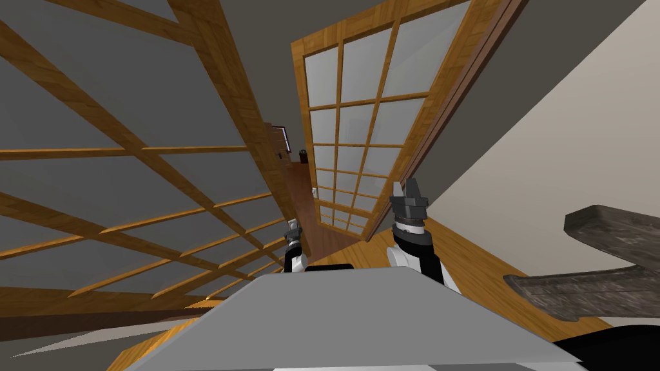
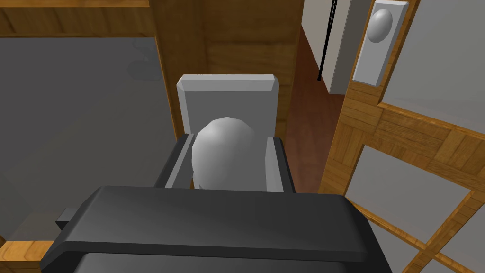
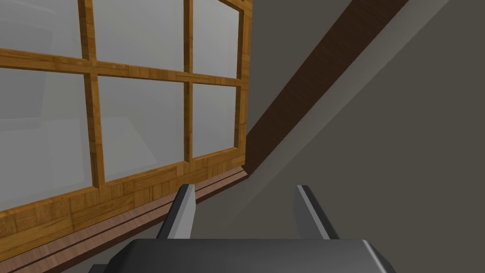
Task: Push the door open
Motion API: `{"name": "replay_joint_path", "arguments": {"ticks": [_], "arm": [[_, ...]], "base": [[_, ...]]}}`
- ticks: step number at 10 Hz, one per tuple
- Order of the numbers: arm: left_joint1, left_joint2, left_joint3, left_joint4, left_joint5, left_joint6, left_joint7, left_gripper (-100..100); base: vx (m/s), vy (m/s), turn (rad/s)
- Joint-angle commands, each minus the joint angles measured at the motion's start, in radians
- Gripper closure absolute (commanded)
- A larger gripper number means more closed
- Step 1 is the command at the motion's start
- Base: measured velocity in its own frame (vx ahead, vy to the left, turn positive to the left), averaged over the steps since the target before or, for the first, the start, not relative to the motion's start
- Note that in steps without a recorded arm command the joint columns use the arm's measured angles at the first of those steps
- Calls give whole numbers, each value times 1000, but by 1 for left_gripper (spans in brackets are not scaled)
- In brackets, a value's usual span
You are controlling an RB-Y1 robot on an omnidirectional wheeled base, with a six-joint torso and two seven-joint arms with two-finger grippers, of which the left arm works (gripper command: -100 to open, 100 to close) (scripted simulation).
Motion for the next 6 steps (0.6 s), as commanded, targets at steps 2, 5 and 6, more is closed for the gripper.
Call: {"name": "replay_joint_path", "arguments": {"ticks": [2, 5, 6], "arm": [[3, 2, 2, 1, 1, -2, 0, 100], [-3, 8, 34, 4, 0, -3, -4, 100], [-5, 11, 47, 5, 0, -5, -6, 100]], "base": [[-10, -6, 8], [17, 2, -47], [89, 15, -110]]}}
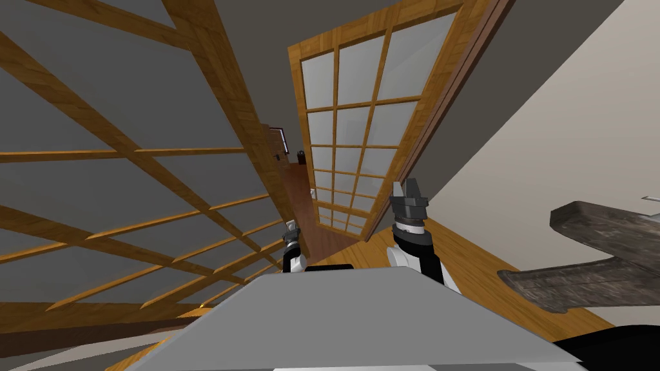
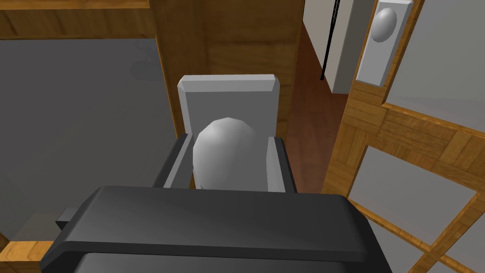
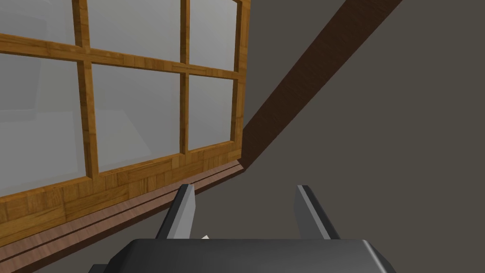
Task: Push the door open
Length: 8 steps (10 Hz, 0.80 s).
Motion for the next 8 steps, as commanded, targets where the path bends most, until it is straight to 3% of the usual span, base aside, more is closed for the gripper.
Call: {"name": "replay_joint_path", "arguments": {"ticks": [1, 3, 6, 8], "arm": [[-12, 12, 31, -1, 2, -10, -2, 100], [-15, 15, 49, 0, 2, -12, -3, 100], [-23, 25, 112, 4, 2, -21, -10, 100], [-23, 25, 112, 4, 2, -21, -10, 100]], "base": [[79, 35, -72], [68, 25, -56], [64, 28, -100], [36, 17, -11]]}}
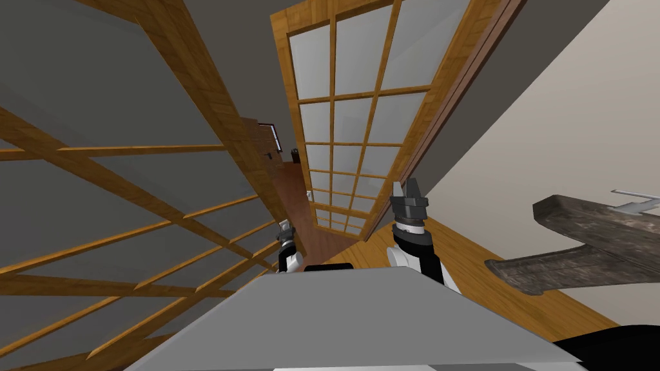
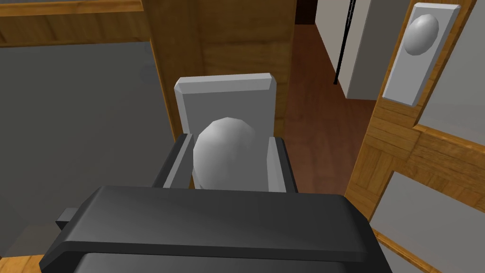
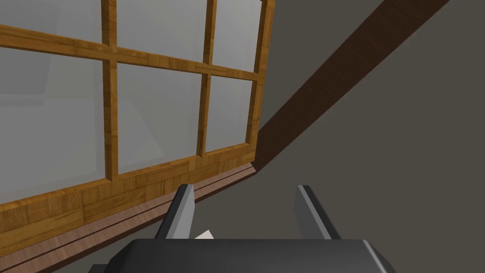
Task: Push the door open
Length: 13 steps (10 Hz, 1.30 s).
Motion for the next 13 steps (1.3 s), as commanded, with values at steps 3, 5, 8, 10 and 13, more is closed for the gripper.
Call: {"name": "replay_joint_path", "arguments": {"ticks": [3, 5, 8, 10, 13], "arm": [[-13, 18, 60, 14, 3, -22, -3, 100], [-17, 21, 86, 16, 3, -26, -6, 100], [-25, 25, 142, 20, 4, -34, -12, 100], [-29, 27, 171, 22, 4, -38, -15, 100], [-33, 29, 201, 24, 4, -42, -18, 100]], "base": [[50, 25, -86], [36, 17, -28], [58, 30, -96], [66, 54, -89], [32, 21, -51]]}}
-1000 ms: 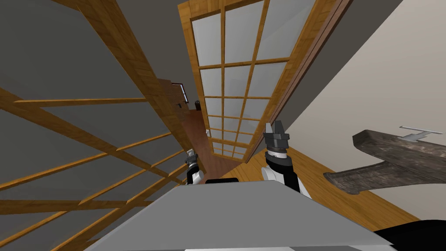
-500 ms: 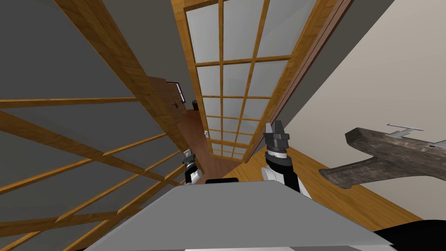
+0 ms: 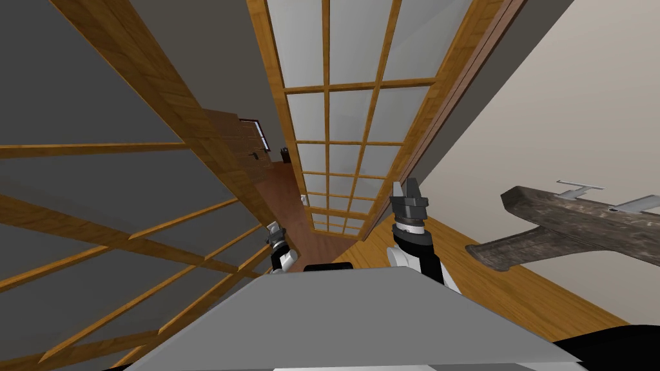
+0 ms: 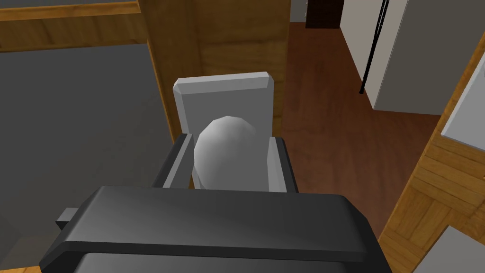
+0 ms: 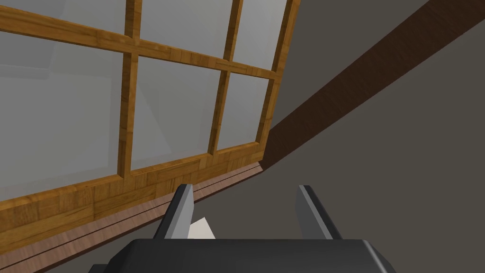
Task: Push the door open
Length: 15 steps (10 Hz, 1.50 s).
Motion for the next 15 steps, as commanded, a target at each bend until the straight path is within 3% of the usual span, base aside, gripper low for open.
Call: {"name": "replay_joint_path", "arguments": {"ticks": [1, 3, 4, 5, 6, 7, 8, 9, 12, 14, 15], "arm": [[17, 9, 18, -37, 5, -1, -14, 100], [8, 11, 72, -33, 5, -10, -21, 100], [8, 11, 80, -33, 5, -10, -21, 100], [4, 11, 111, -31, 5, -15, -24, 100], [4, 11, 111, -31, 5, -15, -24, 100], [-1, 11, 143, -29, 6, -19, -28, 100], [-1, 11, 143, -29, 6, -19, -28, 100], [-5, 10, 174, -27, 6, -24, -31, 100], [-5, 10, 174, -27, 6, -24, -31, 100], [-14, 7, 230, -22, 6, -33, -38, 100], [-14, 7, 238, -22, 6, -33, -38, 100]], "base": [[14, 13, -4], [46, 32, -105], [39, 51, -65], [46, 64, -87], [50, 41, -42], [62, 27, -94], [44, 35, -50], [44, 40, -97], [17, 18, -10], [39, 36, -137], [50, 51, -51]]}}
